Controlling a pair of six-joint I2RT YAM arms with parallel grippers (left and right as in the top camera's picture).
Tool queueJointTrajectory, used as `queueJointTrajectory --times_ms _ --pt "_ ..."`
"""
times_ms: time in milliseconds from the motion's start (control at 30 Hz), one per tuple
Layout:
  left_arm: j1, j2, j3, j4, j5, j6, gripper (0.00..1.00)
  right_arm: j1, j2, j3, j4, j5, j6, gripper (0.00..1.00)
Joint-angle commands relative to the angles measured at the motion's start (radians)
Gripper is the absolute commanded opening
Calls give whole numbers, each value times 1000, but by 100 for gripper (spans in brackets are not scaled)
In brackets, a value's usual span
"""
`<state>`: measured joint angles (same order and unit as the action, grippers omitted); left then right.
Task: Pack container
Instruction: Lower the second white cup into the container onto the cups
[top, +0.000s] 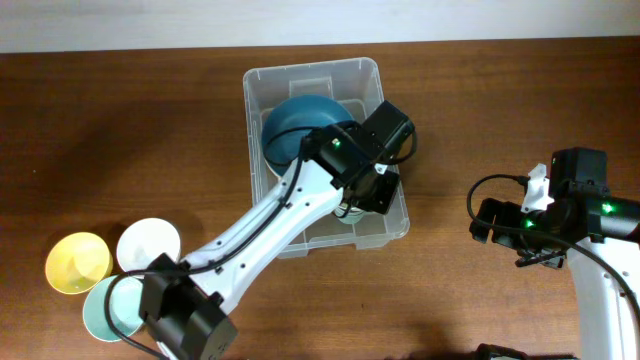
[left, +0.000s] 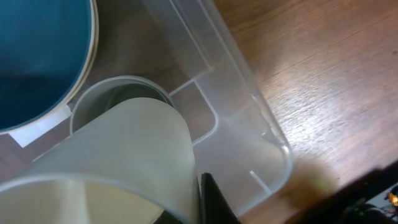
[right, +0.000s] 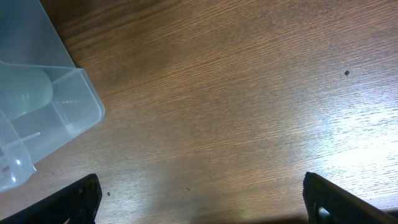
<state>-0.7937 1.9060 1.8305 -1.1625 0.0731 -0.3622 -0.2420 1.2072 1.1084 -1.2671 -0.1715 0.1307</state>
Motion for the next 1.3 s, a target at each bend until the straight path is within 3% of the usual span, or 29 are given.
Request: queueJointTrajectory --times_ms 0,100,400,467,533,600,1000,1267 --pt "5 13 1 0 -18 1 30 7 -4 -3 -3 -1 -3 99" --pt "17 13 1 0 -74 1 42 7 -4 -3 -4 -1 -3 99" --pt "219 7 60 -76 -132 -3 42 7 -4 -3 -3 -1 -3 99" --pt "266 9 59 -101 -77 -3 31 7 -4 -3 -3 -1 -4 99" --pt "293 11 50 -135 -42 -2 9 7 -4 -3 -3 -1 -4 99" --pt "290 17 45 -141 -42 2 3 7 -4 -3 -3 -1 -4 99" --pt "248 180 15 -206 -34 1 1 7 -4 -3 -8 -1 -4 99" --pt "248 277 15 -166 -35 21 1 7 -4 -3 -8 -1 -8 99"
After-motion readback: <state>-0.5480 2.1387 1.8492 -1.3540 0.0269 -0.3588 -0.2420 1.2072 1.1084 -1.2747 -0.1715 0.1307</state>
